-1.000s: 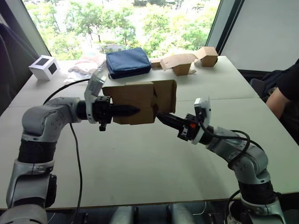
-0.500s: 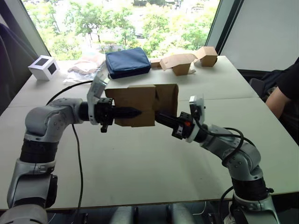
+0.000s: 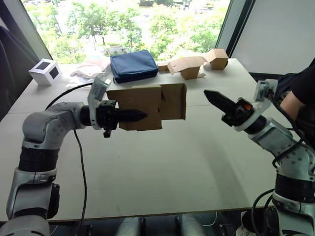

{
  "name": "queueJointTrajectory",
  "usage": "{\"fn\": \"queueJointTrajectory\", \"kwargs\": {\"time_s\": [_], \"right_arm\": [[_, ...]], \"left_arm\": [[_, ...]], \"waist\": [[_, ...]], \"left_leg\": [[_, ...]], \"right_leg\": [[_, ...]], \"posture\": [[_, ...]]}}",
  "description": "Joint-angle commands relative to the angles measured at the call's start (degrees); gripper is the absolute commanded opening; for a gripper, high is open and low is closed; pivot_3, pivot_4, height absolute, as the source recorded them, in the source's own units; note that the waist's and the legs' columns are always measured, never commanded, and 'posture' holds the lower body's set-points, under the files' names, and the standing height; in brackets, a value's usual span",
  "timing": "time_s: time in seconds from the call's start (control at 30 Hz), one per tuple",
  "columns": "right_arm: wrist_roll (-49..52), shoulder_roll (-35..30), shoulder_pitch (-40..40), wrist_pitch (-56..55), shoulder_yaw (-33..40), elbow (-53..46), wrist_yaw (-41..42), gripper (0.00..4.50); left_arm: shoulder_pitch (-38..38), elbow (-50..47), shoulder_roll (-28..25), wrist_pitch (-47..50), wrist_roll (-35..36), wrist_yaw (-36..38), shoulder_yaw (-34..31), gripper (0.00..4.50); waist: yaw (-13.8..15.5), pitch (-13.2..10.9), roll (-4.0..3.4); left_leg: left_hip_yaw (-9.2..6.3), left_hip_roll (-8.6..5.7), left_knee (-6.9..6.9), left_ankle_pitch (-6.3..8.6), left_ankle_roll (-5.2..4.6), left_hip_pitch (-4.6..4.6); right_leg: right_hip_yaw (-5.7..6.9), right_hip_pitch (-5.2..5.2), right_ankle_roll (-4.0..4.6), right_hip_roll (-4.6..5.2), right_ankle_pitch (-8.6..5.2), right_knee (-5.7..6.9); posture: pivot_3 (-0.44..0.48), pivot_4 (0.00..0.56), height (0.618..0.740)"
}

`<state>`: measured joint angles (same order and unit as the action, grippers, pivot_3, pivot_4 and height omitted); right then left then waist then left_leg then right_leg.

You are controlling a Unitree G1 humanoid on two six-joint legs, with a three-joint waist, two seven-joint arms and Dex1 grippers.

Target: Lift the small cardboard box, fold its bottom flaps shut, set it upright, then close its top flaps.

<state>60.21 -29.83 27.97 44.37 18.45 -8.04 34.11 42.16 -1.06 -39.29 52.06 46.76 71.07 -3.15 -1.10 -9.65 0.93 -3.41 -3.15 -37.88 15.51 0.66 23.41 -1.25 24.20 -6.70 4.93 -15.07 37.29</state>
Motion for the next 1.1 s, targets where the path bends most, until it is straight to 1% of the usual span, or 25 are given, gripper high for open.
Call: {"fn": "queueJointTrajectory", "kwargs": {"time_s": [0.03,0.13,0.27,0.37,0.5,0.63,0.77,0.97,1.0,1.03,1.07,1.1], "right_arm": [[-5.8,2.0,3.6,-4.7,-4.2,4.7,3.7,0.04],[-8.0,3.9,4.9,-5.9,-6.2,6.5,4.9,0.04],[-8.7,6.1,5.6,-5.7,-8.1,6.0,5.9,0.04],[-5.7,7.6,4.1,-3.4,-8.5,2.6,6.1,0.04],[-0.7,9.3,2.0,-0.2,-7.2,-1.5,4.7,0.04],[5.7,12.1,-0.6,2.1,-5.4,-4.8,1.1,0.04],[9.6,14.7,-2.3,2.5,-4.9,-6.5,-1.8,0.04],[9.4,17.7,-3.3,0.7,-6.3,-7.7,-3.8,0.04],[9.1,18.0,-3.5,0.4,-6.5,-7.7,-3.7,0.52],[8.9,18.3,-3.6,0.1,-6.7,-7.5,-3.7,0.68],[8.8,18.6,-3.7,-0.1,-6.8,-7.3,-3.6,1.00],[8.9,18.8,-3.9,-0.3,-6.9,-7.3,-3.6,1.46]], "left_arm": [[1.5,-0.3,0.2,-1.3,0.4,0.5,-0.8,0.00],[1.8,-0.3,0.5,-1.4,0.3,0.5,-0.6,0.00],[2.1,0.0,0.6,-1.5,0.1,0.6,-0.5,0.00],[2.2,0.5,0.8,-1.8,-0.3,0.6,-0.3,0.00],[2.5,1.6,0.8,-2.2,-0.8,0.7,-0.2,0.00],[2.9,2.2,1.2,-2.3,-1.0,0.7,-0.1,0.00],[3.1,2.1,1.6,-1.9,-0.8,0.7,0.2,0.00],[3.6,1.9,1.9,-1.3,-0.5,0.7,0.1,0.00],[3.7,1.9,1.9,-1.1,-0.4,0.7,0.1,0.00],[3.8,1.9,1.9,-1.0,-0.4,0.7,0.1,0.00],[3.9,1.9,1.9,-0.9,-0.3,0.7,0.1,0.00],[3.9,1.8,1.8,-0.8,-0.3,0.8,0.1,0.00]], "waist": [[-0.1,0.0,0.00],[0.0,0.0,-0.01],[0.3,0.0,-0.01],[0.3,0.0,-0.01],[0.3,0.0,-0.02],[0.3,0.0,-0.02],[0.3,0.0,-0.02],[0.2,0.0,-0.02],[0.2,0.0,-0.02],[0.2,0.0,-0.02],[0.2,0.0,-0.02],[0.2,0.0,-0.02]], "left_leg": [[0.01,0.00,0.00,0.00,0.00,0.00],[0.03,0.00,-0.01,0.00,0.00,0.01],[0.02,-0.02,-0.03,-0.01,0.01,0.02],[0.01,-0.03,-0.03,-0.01,0.01,0.02],[0.00,-0.02,-0.03,-0.01,0.01,0.02],[-0.01,-0.02,-0.03,-0.01,0.02,0.01],[-0.01,-0.03,-0.03,-0.01,0.01,0.02],[-0.01,-0.02,-0.03,-0.01,0.01,0.02],[-0.01,-0.02,-0.02,-0.01,0.01,0.02],[-0.01,-0.02,-0.02,-0.01,0.01,0.02],[-0.01,-0.02,-0.02,-0.01,0.01,0.01],[-0.01,-0.02,-0.02,-0.01,0.01,0.02]], "right_leg": [[-0.01,0.01,0.00,-0.01,0.00,0.01],[-0.01,0.01,0.00,-0.01,0.00,0.03],[-0.01,0.00,0.00,0.03,0.00,0.02],[-0.01,0.00,-0.01,0.04,0.00,0.02],[-0.01,0.02,0.00,0.03,0.00,0.02],[-0.01,0.02,0.00,0.05,0.00,0.03],[-0.01,0.01,0.00,0.06,0.00,0.02],[-0.01,0.03,-0.01,0.04,0.00,0.03],[-0.01,0.03,0.00,0.04,0.00,0.03],[-0.01,0.03,0.00,0.03,0.00,0.03],[-0.01,0.03,0.00,0.03,0.00,0.03],[-0.01,0.03,0.00,0.03,0.00,0.04]], "posture": [[0.000,0.150,0.740],[0.000,0.150,0.740],[0.000,0.150,0.740],[0.000,0.150,0.740],[0.000,0.150,0.740],[0.000,0.150,0.740],[0.000,0.150,0.740],[0.000,0.150,0.740],[0.000,0.150,0.740],[0.000,0.150,0.740],[0.000,0.150,0.740],[0.000,0.150,0.740]]}}
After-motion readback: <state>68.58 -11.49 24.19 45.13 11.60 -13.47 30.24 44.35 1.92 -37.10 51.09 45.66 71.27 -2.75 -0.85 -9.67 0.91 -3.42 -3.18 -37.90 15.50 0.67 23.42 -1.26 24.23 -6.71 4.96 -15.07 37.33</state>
